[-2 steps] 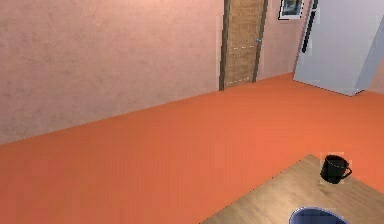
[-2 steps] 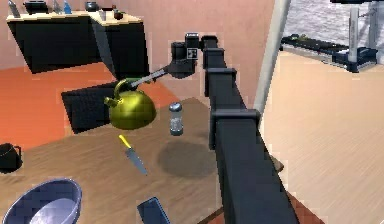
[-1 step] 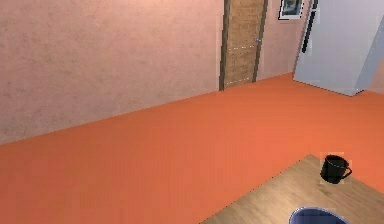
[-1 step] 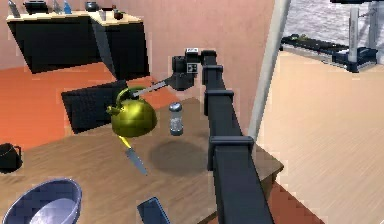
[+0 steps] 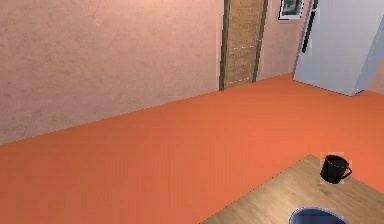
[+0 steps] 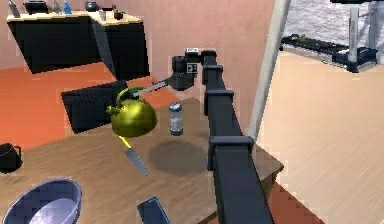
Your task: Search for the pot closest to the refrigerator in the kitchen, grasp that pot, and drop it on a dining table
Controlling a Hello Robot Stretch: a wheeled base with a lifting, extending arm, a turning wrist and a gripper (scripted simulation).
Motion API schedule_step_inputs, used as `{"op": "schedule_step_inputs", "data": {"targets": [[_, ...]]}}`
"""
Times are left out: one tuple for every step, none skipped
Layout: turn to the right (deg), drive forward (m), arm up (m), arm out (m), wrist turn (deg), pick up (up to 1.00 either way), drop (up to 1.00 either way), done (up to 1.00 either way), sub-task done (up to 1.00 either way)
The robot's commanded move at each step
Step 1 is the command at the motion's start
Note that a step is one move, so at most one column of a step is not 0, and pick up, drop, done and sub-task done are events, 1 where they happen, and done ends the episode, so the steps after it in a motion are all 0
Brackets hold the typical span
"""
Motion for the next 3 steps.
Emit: {"op": "schedule_step_inputs", "data": {"targets": [[0.0,0.0,0.0,0.0,0.0,0.0,1.0,0.0,0.0],[0.0,0.0,0.04,0.0,0.0,0.0,0.0,0.0,0.0],[0.0,0.0,0.0,-0.08,0.0,0.0,0.0,0.0,0.0]]}}
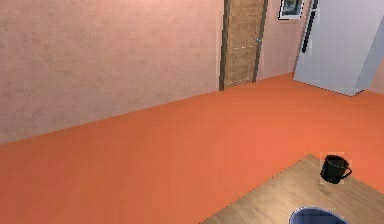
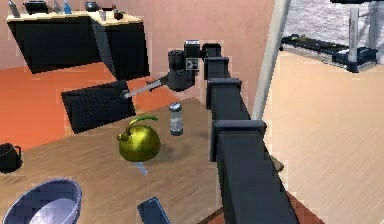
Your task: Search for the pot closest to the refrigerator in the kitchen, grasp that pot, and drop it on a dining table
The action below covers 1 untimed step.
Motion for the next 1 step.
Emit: {"op": "schedule_step_inputs", "data": {"targets": [[0.0,0.0,0.0,0.0,0.0,0.0,0.0,1.0,0.0]]}}
